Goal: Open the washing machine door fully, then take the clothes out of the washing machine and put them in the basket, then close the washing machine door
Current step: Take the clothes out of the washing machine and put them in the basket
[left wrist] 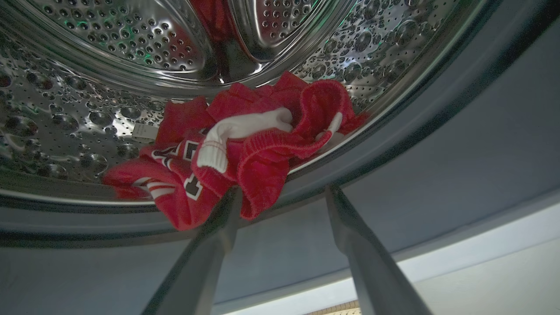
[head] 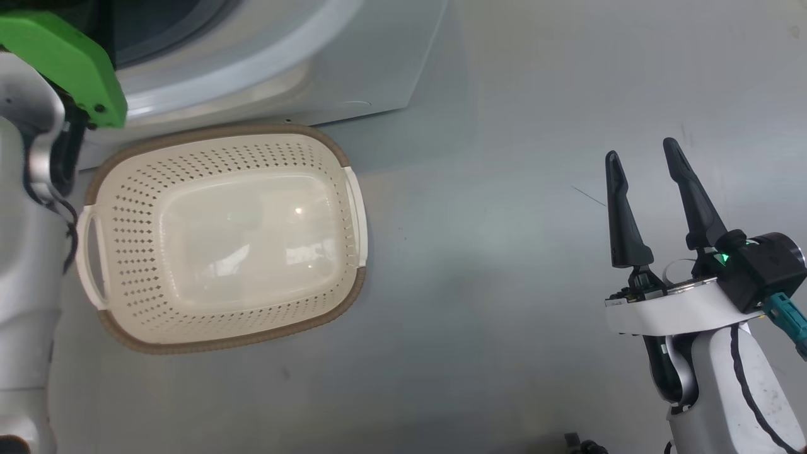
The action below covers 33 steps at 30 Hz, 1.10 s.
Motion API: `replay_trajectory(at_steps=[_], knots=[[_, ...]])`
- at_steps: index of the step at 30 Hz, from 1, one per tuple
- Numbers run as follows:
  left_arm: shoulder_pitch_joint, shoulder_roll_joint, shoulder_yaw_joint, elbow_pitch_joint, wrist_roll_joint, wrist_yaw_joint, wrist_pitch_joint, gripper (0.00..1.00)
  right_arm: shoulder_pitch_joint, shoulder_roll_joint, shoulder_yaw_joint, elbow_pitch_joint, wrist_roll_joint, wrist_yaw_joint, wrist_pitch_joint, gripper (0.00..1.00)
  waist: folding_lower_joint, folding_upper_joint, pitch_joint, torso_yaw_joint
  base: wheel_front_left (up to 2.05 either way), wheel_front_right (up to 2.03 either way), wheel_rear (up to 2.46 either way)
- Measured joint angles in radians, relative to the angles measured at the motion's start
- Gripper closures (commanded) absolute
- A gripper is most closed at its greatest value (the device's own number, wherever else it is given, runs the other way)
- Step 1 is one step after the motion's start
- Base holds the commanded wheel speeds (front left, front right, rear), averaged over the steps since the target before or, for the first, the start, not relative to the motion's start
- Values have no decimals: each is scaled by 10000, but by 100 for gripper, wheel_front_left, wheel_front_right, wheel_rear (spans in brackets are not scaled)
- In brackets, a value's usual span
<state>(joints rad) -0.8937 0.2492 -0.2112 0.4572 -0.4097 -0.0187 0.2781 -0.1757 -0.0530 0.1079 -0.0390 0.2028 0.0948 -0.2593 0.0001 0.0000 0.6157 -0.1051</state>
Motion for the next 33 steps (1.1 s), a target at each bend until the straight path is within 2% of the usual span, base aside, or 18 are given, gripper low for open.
replay_trajectory(at_steps=[11,17,26,28,29,30,31,32,33], knots=[[-1639,755,132,493,251,-134,807,0,-323,48,345,192,215,12,0,0,0,0,631,-772,0,0,0],[-2543,1400,-52,1085,729,-217,1551,0,-502,73,575,293,380,94,0,0,0,0,1030,-1125,0,0,0],[-2976,1482,44,1825,769,-105,2234,0,-748,77,725,351,654,96,0,0,1,0,1303,-1333,0,0,0],[-3040,1480,102,1988,765,-50,2245,19,-840,81,740,360,706,96,0,0,1,0,1338,-1370,0,0,0],[-3057,1480,113,2059,765,-36,2286,48,-857,79,744,360,713,96,0,0,1,0,1351,-1383,0,0,0],[-3069,1486,111,2123,765,-36,2334,65,-859,81,757,364,713,94,0,0,0,0,1362,-1393,0,0,0],[-3076,1486,115,2151,765,-31,2362,87,-860,81,767,366,713,94,0,0,0,0,1372,-1403,0,0,0],[-3090,1486,136,2157,765,36,2351,87,-864,81,771,366,715,94,0,0,1,0,1383,-1411,0,0,0],[-3127,1484,169,2180,754,50,2351,100,-872,81,771,370,717,92,0,0,0,0,1393,-1417,0,0,0]])
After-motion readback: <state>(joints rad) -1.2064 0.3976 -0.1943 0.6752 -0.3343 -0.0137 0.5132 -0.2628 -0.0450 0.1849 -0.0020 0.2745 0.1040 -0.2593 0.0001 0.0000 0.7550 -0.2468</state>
